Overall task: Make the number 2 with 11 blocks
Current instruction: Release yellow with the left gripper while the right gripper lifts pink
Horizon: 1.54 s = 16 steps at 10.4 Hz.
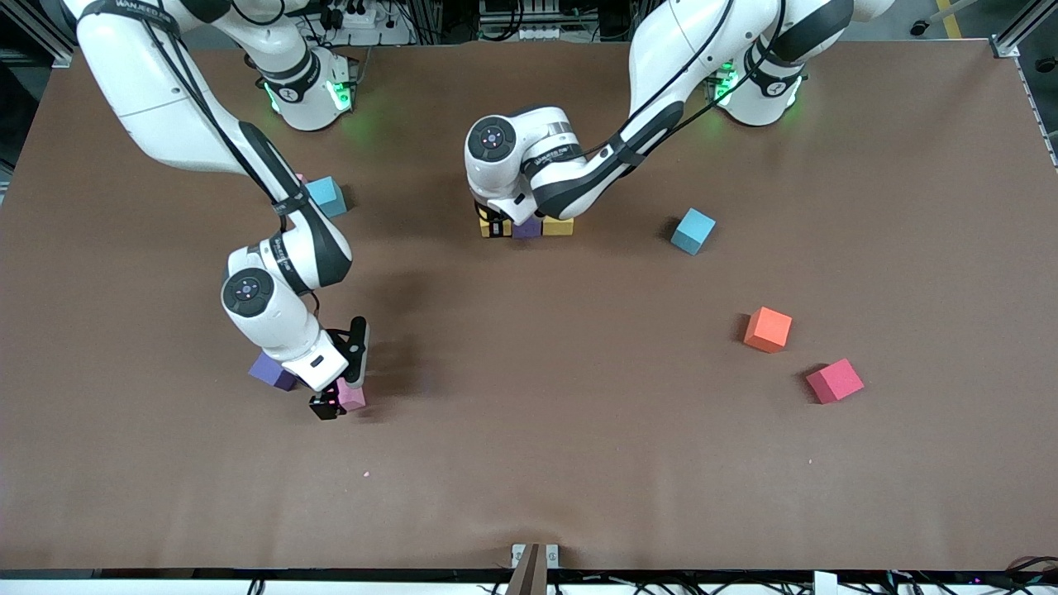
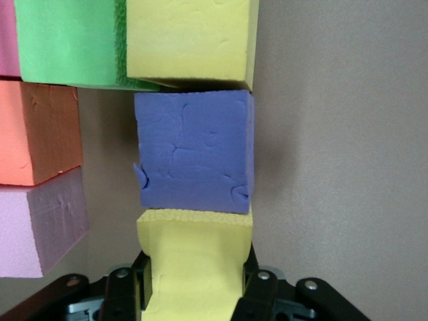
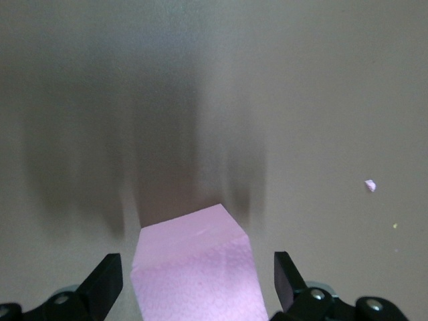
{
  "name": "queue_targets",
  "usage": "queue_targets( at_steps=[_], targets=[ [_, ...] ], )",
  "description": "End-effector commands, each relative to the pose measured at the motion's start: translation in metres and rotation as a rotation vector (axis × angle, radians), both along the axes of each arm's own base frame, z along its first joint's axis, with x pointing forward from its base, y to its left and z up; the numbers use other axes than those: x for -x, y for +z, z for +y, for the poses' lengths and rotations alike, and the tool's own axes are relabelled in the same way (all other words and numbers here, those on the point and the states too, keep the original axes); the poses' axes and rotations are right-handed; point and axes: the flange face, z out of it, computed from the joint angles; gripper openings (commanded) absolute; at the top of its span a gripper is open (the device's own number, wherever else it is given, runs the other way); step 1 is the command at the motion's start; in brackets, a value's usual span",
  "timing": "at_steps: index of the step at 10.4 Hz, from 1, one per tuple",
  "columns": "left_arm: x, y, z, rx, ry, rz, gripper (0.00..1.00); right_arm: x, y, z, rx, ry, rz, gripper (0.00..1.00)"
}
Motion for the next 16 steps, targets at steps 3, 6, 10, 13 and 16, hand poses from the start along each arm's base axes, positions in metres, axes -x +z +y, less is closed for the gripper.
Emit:
queue_targets(
  at_steps=[3, 6, 10, 13, 16],
  targets=[
    [0.015, -0.005, -0.008, -0.053, 0.198, -0.018, 1.00, -0.005, -0.011, -0.002, 0.015, 0.015, -0.015, 1.00],
    [0.016, -0.002, -0.010, -0.051, 0.189, -0.031, 1.00, -0.007, -0.002, -0.005, 0.004, -0.013, -0.030, 0.46],
    [0.013, 0.032, -0.017, -0.016, 0.173, -0.064, 1.00, -0.008, 0.030, -0.012, 0.010, -0.027, -0.052, 0.31],
    [0.010, 0.074, -0.014, -0.022, 0.093, -0.102, 1.00, -0.003, 0.060, -0.016, 0.044, -0.048, 0.006, 0.30],
    [-0.020, 0.115, 0.013, -0.051, -0.078, -0.166, 1.00, 0.011, 0.067, 0.007, -0.031, -0.199, 0.101, 0.28]
  ],
)
